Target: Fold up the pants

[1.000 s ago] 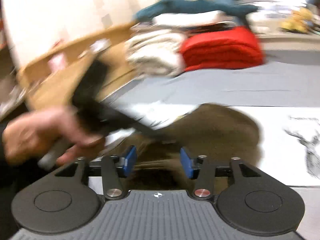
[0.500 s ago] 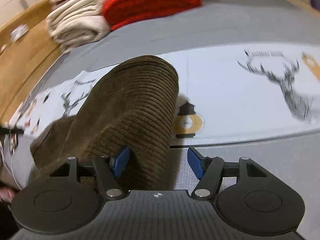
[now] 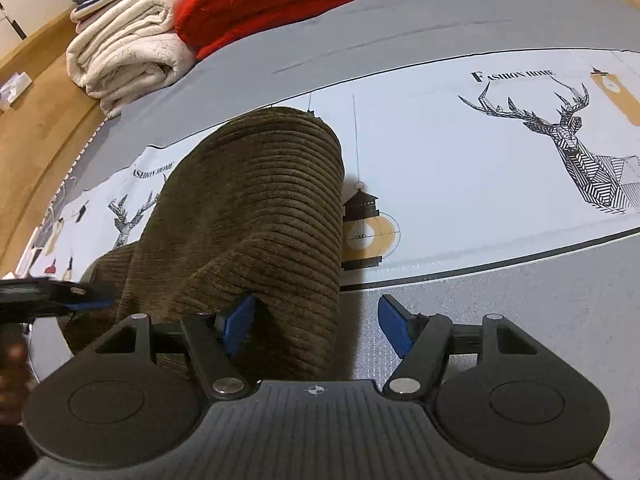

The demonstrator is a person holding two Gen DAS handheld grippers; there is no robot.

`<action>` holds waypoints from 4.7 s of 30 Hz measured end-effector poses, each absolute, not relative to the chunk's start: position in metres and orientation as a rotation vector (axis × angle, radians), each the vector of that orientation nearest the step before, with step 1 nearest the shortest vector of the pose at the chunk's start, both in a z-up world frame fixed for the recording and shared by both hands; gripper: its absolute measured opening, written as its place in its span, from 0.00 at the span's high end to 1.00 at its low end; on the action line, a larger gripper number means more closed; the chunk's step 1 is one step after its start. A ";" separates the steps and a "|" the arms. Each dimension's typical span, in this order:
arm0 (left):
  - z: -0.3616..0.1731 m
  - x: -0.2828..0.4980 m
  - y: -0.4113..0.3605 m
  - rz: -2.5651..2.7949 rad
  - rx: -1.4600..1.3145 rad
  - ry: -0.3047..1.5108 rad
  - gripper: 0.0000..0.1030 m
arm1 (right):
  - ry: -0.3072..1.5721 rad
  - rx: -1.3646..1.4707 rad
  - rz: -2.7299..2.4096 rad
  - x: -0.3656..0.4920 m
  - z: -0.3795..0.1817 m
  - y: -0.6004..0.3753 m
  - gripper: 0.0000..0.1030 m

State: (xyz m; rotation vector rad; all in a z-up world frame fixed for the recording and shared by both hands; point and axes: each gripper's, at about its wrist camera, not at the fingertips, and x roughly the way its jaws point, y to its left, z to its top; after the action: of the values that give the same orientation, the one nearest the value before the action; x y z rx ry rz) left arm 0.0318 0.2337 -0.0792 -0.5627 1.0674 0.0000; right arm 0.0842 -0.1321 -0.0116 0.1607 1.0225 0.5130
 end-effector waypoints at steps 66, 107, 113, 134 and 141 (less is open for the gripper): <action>-0.078 0.100 0.130 -0.137 -0.523 0.999 0.54 | 0.852 0.008 0.434 0.123 0.045 -0.204 0.68; -0.053 0.095 0.079 -0.209 -0.066 0.881 0.64 | 0.883 -0.342 0.180 0.257 -0.052 -0.164 0.60; -0.084 0.111 0.089 -0.146 -0.117 1.040 0.45 | 0.899 -0.290 0.192 0.251 -0.039 -0.164 0.59; -0.050 0.050 0.048 -0.170 0.116 0.928 0.24 | 0.943 -0.223 0.268 0.101 0.009 -0.216 0.42; 0.040 0.008 0.036 -0.080 0.046 0.701 0.13 | 0.629 -0.100 0.302 0.028 0.083 -0.232 0.28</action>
State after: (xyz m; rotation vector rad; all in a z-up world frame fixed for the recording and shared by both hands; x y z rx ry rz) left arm 0.0085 0.0356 0.0399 0.0463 0.7009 -0.0801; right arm 0.0284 -0.2317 0.0828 -0.1000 0.6292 0.3018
